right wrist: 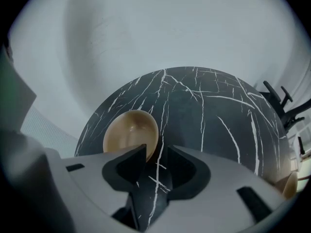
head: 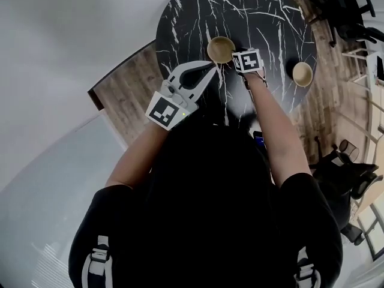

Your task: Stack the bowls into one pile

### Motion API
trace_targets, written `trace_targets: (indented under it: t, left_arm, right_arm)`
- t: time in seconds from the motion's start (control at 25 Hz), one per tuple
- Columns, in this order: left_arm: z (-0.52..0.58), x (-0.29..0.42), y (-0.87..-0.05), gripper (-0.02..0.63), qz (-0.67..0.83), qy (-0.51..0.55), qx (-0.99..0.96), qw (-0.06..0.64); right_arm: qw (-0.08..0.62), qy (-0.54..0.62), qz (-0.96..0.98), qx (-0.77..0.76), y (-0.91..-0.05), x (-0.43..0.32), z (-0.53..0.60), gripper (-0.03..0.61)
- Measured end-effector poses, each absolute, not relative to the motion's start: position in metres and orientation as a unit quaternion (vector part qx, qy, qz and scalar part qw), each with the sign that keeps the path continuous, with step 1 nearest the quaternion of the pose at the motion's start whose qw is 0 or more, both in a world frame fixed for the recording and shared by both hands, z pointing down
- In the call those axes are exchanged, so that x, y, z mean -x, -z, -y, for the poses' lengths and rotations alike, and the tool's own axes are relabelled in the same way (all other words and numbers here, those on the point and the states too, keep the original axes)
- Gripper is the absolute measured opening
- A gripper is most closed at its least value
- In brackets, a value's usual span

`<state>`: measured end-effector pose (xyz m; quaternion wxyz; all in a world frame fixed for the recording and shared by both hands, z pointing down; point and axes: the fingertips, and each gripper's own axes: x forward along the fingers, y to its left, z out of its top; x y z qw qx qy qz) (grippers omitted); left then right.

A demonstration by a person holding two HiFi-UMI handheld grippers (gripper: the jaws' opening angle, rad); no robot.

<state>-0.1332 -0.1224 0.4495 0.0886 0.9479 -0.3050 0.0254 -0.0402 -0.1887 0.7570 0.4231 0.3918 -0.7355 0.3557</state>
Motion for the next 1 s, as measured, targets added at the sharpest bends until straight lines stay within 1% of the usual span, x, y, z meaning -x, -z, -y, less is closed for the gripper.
trace_targets:
  t: [0.32,0.4,0.48,0.6,1.0]
  left_arm:
    - [0.12,0.143,-0.448,0.005,0.302,-0.026,-0.949,0.089]
    - [0.118,0.145,-0.449,0.005,0.301,-0.027,-0.949,0.09]
    - [0.116,0.147,-0.45,0.005,0.298,-0.028,-0.95,0.089]
    - [0.113,0.151,-0.451,0.005,0.296,-0.029,-0.95,0.091]
    - [0.105,0.15,-0.446,0.005,0.271,-0.023,-0.959,0.084]
  right_arm:
    - [0.42,-0.383,0.716,-0.406,-0.77,0.045,0.187,0.124]
    - [0.418,-0.391,0.71,-0.41,-0.771,0.046,0.187,0.107]
    - [0.419,-0.396,0.703,-0.417,-0.773,0.045,0.187,0.07]
    - [0.414,-0.409,0.692,-0.428,-0.774,0.043,0.185,0.038]
    - [0.407,-0.431,0.681,-0.43,-0.757,0.042,0.177,0.012]
